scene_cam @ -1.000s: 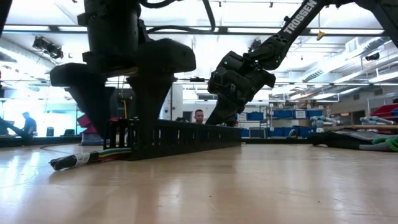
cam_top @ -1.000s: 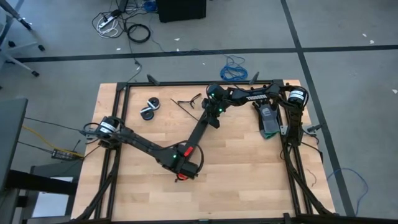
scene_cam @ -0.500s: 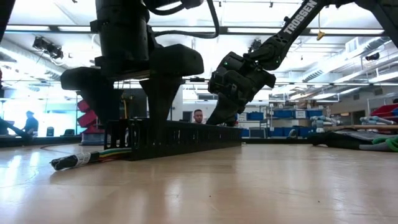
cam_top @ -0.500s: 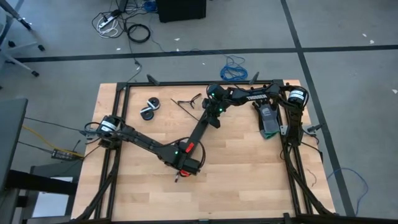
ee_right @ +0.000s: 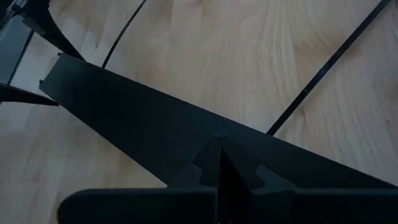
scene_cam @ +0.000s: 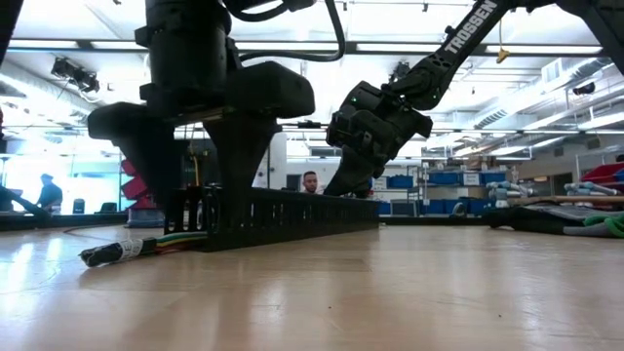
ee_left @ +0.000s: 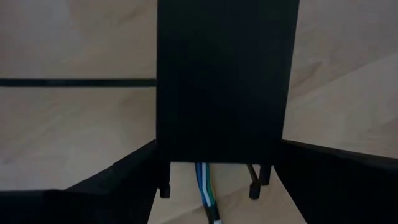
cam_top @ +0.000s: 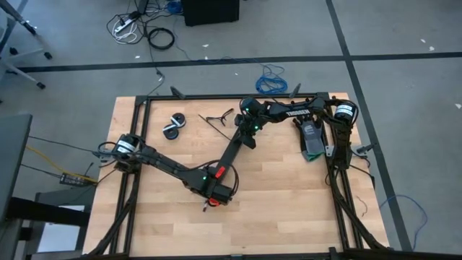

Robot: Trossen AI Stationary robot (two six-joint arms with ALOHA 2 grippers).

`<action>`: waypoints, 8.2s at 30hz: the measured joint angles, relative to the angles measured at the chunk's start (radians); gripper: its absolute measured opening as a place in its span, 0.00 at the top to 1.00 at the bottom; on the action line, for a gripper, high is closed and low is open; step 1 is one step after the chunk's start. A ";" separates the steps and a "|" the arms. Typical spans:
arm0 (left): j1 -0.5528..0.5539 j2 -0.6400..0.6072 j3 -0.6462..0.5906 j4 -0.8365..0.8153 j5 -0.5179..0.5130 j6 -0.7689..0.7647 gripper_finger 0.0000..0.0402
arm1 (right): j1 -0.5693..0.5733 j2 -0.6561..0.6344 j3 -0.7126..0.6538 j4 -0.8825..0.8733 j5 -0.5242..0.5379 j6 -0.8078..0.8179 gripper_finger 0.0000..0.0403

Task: Ziptie cables
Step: Insert the black cover of the black cable duct

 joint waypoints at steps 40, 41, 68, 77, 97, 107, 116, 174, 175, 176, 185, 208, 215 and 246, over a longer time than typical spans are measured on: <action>-0.006 0.000 0.000 0.014 0.024 0.026 0.34 | 0.071 -0.001 0.000 -0.003 0.013 0.000 1.00; -0.006 0.000 0.000 0.014 0.026 0.026 0.34 | 0.064 -0.001 0.000 -0.005 0.011 0.001 1.00; -0.020 0.000 0.000 0.017 0.068 0.028 0.38 | 0.025 -0.001 0.000 -0.011 0.009 0.000 1.00; -0.020 0.000 0.000 0.017 0.066 0.029 0.42 | 0.025 -0.001 0.000 -0.010 0.007 0.000 1.00; -0.023 0.000 0.000 0.021 0.071 0.029 0.42 | 0.096 -0.001 0.001 -0.002 0.035 0.009 1.00; -0.023 0.000 0.000 0.019 0.071 0.029 0.42 | 0.109 -0.001 0.001 0.006 0.054 0.000 1.00; -0.021 0.000 0.000 0.017 0.060 0.027 0.42 | 0.058 0.000 0.000 0.003 0.015 0.020 1.00; -0.021 0.000 0.000 0.021 0.084 0.028 0.44 | 0.206 0.021 0.001 0.070 -0.008 0.035 1.00; -0.021 0.000 0.000 0.021 0.085 0.028 0.44 | 0.206 0.021 0.001 0.069 -0.008 0.035 1.00; -0.021 0.000 0.000 0.021 0.084 0.028 0.44 | 0.204 0.021 0.001 0.070 -0.008 0.036 1.00; -0.025 0.000 0.000 0.011 0.052 0.028 0.40 | 0.144 0.023 0.001 0.054 -0.029 0.044 1.00; -0.201 -0.044 -0.001 -0.046 -0.080 -0.140 0.28 | 0.112 0.025 -0.002 0.073 -0.024 0.061 1.00; -0.314 -0.044 -0.001 -0.052 -0.118 -0.371 0.28 | 0.111 0.008 -0.004 0.083 -0.027 0.070 1.00; -0.240 -0.046 0.228 -0.075 -0.655 -0.300 0.32 | -0.117 -0.105 0.000 0.052 0.092 -0.113 1.00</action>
